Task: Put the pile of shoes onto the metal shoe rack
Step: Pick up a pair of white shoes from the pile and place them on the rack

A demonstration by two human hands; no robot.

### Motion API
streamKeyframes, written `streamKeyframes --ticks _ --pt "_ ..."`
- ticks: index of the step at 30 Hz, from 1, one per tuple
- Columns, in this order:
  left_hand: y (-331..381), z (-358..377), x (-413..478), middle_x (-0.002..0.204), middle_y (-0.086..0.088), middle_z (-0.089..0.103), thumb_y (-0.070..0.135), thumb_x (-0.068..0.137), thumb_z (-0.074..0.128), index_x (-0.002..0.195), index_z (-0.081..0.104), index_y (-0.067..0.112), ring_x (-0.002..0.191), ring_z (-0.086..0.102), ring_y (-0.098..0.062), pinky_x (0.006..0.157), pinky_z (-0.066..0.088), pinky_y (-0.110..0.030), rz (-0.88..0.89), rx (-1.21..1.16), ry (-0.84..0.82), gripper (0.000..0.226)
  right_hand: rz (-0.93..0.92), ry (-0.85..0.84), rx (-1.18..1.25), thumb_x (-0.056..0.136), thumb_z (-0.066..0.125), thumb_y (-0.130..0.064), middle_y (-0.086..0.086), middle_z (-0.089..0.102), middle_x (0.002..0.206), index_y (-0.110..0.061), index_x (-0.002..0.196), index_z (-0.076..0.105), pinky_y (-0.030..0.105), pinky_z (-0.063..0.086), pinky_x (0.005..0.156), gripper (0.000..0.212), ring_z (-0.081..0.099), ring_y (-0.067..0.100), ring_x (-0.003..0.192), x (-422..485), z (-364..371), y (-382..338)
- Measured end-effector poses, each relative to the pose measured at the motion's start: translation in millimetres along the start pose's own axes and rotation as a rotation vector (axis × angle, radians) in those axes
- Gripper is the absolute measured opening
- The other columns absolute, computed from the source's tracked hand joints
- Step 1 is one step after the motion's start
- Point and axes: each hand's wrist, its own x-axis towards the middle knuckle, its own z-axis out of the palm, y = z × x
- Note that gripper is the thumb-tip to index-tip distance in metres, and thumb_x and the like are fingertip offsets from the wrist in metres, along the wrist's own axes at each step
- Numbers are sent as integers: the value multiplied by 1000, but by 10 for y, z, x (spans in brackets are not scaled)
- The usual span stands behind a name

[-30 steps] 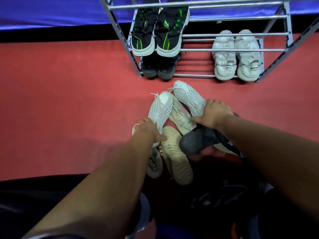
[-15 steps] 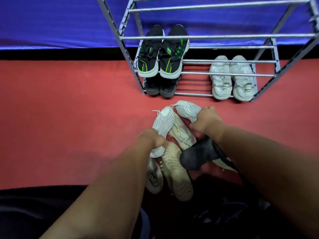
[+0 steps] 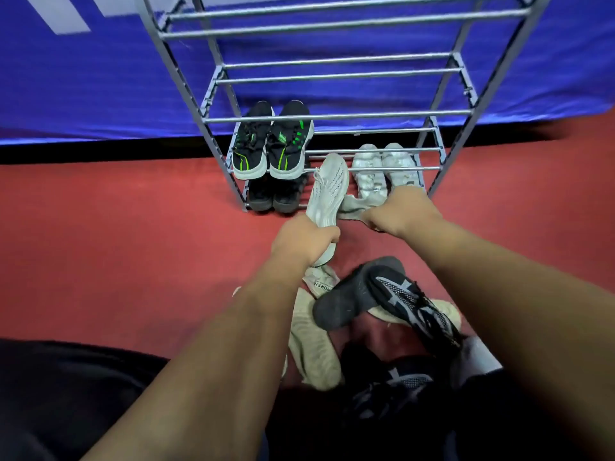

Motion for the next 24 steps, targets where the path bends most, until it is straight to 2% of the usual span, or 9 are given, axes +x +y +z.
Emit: streamKeyframes --ticks 4,7,9,12,15,18,21,22,24 --pt "260 18 12 101 -3 67 55 67 70 111 61 13 89 61 -29 71 45 -33 40 -45 126 61 -22 130 36 76 74 -56 4 62 72 -13 70 62 30 45 58 45 62 27 66 -157 -293 107" --pt "425 68 71 108 -7 67 56 69 70 118 60 8 99 64 -31 76 49 -35 40 -105 201 69 -10 245 68 76 71 -50 6 58 76 -16 71 55 31 41 60 38 59 31 69 -178 -442 193" --pt "528 111 123 115 -10 66 57 70 70 123 57 5 105 65 -33 78 49 -35 37 -125 221 75 -16 311 105 76 70 -48 9 60 89 -14 77 55 30 39 63 36 57 32 75 -128 -476 267" --pt "682 159 192 117 -10 65 57 66 71 124 56 6 106 65 -33 79 51 -36 42 -140 228 79 -29 375 186 77 71 -49 15 60 114 -7 108 63 36 47 74 53 59 35 93 36 -446 397" --pt "799 218 299 118 -9 66 56 60 73 124 56 7 106 66 -31 83 55 -37 63 -142 241 82 -3 398 264 78 75 -51 18 55 125 0 128 59 41 50 90 73 60 38 109 250 -378 490" --pt "905 287 451 111 -6 69 59 59 72 116 62 9 100 68 -29 75 52 -32 65 -126 246 76 10 404 300 81 77 -44 21 54 127 2 130 57 38 48 90 70 59 39 110 495 -325 546" --pt "1010 330 634 97 -2 67 52 70 79 98 60 13 87 63 -26 71 45 -29 101 -111 251 52 5 405 309 83 75 -37 22 54 129 3 130 56 38 47 93 65 58 40 112 758 -285 574" --pt "1030 345 697 97 -4 68 52 72 80 99 60 14 87 63 -26 72 44 -28 116 -104 249 50 0 407 305 84 74 -35 22 53 130 4 130 55 38 47 95 63 58 40 114 846 -269 575" --pt "1051 392 850 107 -8 71 59 67 77 111 63 7 97 67 -29 74 47 -29 148 -81 265 69 -1 420 309 87 73 -34 22 50 133 4 133 52 39 45 101 64 57 40 117 1025 -231 572"
